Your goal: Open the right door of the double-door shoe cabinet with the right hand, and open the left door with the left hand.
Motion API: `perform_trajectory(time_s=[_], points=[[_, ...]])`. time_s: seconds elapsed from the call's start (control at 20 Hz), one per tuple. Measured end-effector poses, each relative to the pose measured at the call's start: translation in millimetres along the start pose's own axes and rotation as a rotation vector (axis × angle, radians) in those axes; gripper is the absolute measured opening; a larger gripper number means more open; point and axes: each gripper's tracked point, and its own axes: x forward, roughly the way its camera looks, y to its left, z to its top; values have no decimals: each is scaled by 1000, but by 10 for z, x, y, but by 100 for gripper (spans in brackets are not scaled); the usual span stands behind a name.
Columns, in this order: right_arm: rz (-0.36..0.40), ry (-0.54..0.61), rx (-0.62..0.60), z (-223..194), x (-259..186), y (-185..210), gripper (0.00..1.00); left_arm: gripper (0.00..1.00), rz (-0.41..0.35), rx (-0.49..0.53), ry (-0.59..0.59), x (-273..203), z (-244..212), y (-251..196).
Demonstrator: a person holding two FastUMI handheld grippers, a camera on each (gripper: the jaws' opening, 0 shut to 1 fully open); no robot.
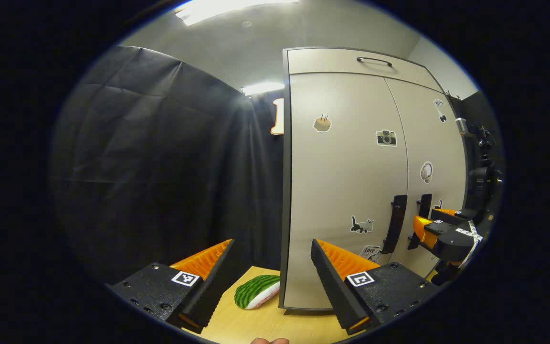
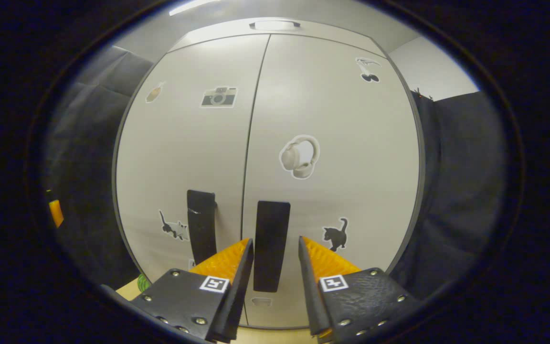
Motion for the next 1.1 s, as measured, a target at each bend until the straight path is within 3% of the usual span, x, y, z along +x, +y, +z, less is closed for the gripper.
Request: perform_trajectory(time_s=[0.1,0.25,0.3,0.45,0.5,0.55,0.7,0.75,1.1], points=[[-4,6,0,-21,48,8,50,96,6,-4,2,-15,-10,41],[8,18,16,-90,147,76,50,96,7,-2,8,7,-31,29],[0,8,21,-52,112,85,34,96,6,-1,10,-2,-43,26],[-22,-1,-2,-41,104,75,32,96,9,0,17,-13,-62,37],[-20,-1,6,-61,115,74,36,96,9,-1,22,-26,-78,39],[-12,4,17,-58,113,81,26,96,9,-4,25,-38,-83,42],[0,2,39,-77,103,81,26,96,6,-14,35,-86,-120,42],[2,-2,47,-50,101,83,15,96,5,-15,39,-105,-130,37],[39,-8,58,-58,23,63,15,96,15,-2,48,-262,-168,84]])
